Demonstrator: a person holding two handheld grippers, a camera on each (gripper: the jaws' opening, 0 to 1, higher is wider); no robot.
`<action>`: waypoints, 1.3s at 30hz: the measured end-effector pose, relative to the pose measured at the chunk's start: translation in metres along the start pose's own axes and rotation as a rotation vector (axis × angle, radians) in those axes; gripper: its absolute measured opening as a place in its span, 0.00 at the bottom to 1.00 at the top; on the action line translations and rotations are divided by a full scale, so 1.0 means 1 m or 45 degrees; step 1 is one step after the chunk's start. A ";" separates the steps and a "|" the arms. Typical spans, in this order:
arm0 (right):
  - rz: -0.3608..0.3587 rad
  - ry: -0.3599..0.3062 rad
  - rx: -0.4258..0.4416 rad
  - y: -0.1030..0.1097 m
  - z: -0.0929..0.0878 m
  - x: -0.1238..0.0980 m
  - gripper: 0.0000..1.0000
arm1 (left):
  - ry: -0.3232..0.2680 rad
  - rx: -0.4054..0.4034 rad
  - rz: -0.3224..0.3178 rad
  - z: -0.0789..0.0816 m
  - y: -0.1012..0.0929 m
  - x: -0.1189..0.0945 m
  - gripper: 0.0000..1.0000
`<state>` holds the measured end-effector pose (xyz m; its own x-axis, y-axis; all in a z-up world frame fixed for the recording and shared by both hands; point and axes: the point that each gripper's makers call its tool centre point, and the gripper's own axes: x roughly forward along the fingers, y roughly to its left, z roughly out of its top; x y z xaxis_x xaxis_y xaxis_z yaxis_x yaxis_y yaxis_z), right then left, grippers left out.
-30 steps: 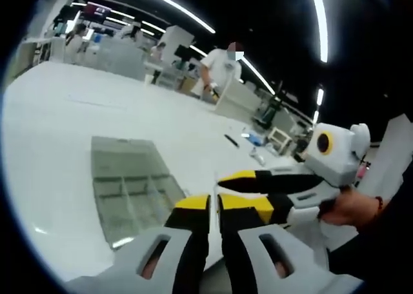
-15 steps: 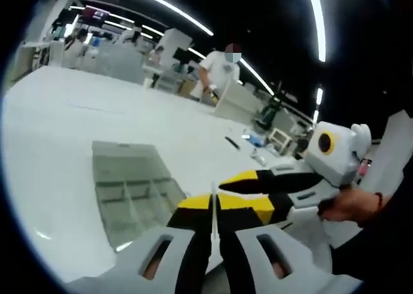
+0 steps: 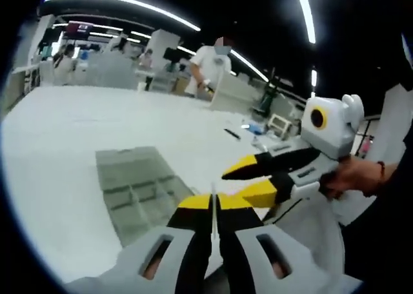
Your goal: Insert the divider into the dual guide fixture by aligning both edges with the guide slots and pushing it downward to the bottom, including one-sided entry, uneven engagement, binding, and posture correction.
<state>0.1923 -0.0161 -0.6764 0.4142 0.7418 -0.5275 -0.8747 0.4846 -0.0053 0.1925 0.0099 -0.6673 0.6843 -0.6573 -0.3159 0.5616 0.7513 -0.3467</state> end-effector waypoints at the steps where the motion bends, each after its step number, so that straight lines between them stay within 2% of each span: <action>1: 0.007 0.009 -0.014 0.000 0.000 0.000 0.19 | 0.015 0.032 -0.006 -0.003 -0.001 0.000 0.00; 3: 0.023 0.029 -0.038 0.002 -0.002 0.000 0.19 | 0.033 0.096 -0.012 -0.005 -0.004 0.000 0.00; 7: 0.099 0.066 -0.122 0.011 -0.005 0.002 0.19 | 0.053 0.133 -0.020 -0.008 -0.008 -0.001 0.00; 10: 0.131 0.082 -0.235 0.014 -0.006 0.004 0.19 | 0.087 0.196 -0.028 -0.013 -0.009 -0.001 0.00; 13: 0.154 0.099 -0.269 0.015 -0.008 0.004 0.20 | 0.100 0.230 -0.042 -0.015 -0.010 0.000 0.00; 27: 0.341 0.197 -0.401 0.028 -0.022 0.003 0.12 | 0.133 0.409 -0.181 -0.019 -0.030 0.004 0.00; 33: 0.379 0.217 -0.414 0.029 -0.027 0.000 0.07 | 0.152 0.451 -0.225 -0.022 -0.038 0.003 0.00; 39: 0.407 0.225 -0.442 0.030 -0.027 -0.002 0.02 | 0.139 0.486 -0.245 -0.020 -0.042 0.001 0.00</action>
<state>0.1585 -0.0160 -0.6981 0.0892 0.7235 -0.6846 -0.9954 0.0410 -0.0864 0.1606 -0.0235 -0.6710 0.5088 -0.7744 -0.3761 0.8196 0.5694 -0.0636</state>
